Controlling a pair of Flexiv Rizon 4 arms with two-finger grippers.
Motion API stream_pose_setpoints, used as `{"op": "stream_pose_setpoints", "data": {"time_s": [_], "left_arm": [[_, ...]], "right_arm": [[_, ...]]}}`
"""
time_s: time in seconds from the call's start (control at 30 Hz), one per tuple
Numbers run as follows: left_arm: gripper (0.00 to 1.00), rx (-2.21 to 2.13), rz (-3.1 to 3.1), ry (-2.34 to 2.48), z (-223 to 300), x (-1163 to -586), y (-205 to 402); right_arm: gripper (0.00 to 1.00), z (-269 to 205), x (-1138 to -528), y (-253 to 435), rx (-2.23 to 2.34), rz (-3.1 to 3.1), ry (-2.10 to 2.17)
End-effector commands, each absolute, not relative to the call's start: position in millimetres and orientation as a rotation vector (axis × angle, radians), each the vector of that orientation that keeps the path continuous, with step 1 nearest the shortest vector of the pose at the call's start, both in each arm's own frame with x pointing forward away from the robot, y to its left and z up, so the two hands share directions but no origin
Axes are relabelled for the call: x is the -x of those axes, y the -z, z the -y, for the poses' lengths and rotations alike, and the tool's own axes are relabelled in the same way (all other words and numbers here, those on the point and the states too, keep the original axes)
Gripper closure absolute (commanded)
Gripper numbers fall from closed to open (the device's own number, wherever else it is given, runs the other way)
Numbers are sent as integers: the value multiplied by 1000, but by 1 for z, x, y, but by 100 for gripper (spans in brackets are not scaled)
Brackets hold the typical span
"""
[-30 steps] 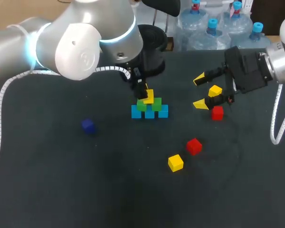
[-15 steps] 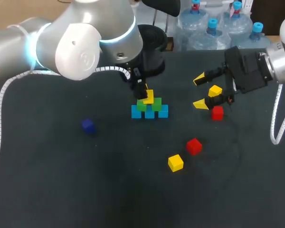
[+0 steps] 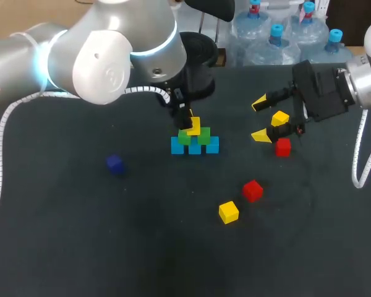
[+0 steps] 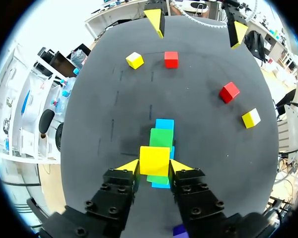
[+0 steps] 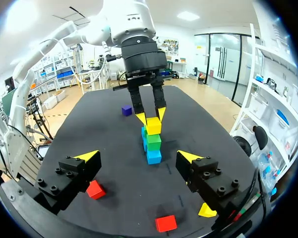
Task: Place the blue cubes, place green cubes on the blue cubes, place the yellow cubes on the green cubes, then place the red cubes on the yellow cubes, and place purple cube on the red cubes.
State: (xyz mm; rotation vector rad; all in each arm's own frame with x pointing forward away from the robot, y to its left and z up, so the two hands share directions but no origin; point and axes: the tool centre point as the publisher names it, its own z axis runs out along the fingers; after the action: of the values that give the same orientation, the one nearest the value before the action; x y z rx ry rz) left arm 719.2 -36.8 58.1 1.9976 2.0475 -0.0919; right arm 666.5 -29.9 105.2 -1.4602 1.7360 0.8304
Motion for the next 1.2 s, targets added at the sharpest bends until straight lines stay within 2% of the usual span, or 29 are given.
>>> {"op": "stream_pose_setpoints", "data": {"time_s": [0.03,0.17,0.53,0.6,0.63,0.67,0.7,0.77,0.9,1.2], "left_arm": [[90,-2006,-2049,95,38,-723,-58],[88,-2007,-2048,95,38,-723,-58],[60,-2010,-2047,99,38,-723,-58],[58,-2009,-2047,99,38,-723,-58],[53,-2010,-2047,99,38,-724,-58],[41,-2011,-2048,99,38,-724,-58],[22,-2011,-2048,99,38,-724,-58],[18,-2009,-2049,99,38,-724,-58],[0,-2005,-2053,98,37,-724,-59],[0,-1977,-2041,80,32,-725,-75]], "right_arm": [[0,30,-667,-105,1460,-1734,-831],[0,30,-667,-105,1460,-1734,-831],[0,30,-667,-105,1460,-1734,-831],[0,30,-667,-105,1460,-1734,-831],[0,30,-667,-105,1460,-1734,-831],[0,30,-667,-105,1460,-1734,-831],[0,30,-667,-105,1460,-1734,-831],[0,30,-667,-105,1460,-1734,-831],[0,30,-667,-105,1460,-1734,-831],[0,30,-667,-105,1460,-1734,-831]]}}
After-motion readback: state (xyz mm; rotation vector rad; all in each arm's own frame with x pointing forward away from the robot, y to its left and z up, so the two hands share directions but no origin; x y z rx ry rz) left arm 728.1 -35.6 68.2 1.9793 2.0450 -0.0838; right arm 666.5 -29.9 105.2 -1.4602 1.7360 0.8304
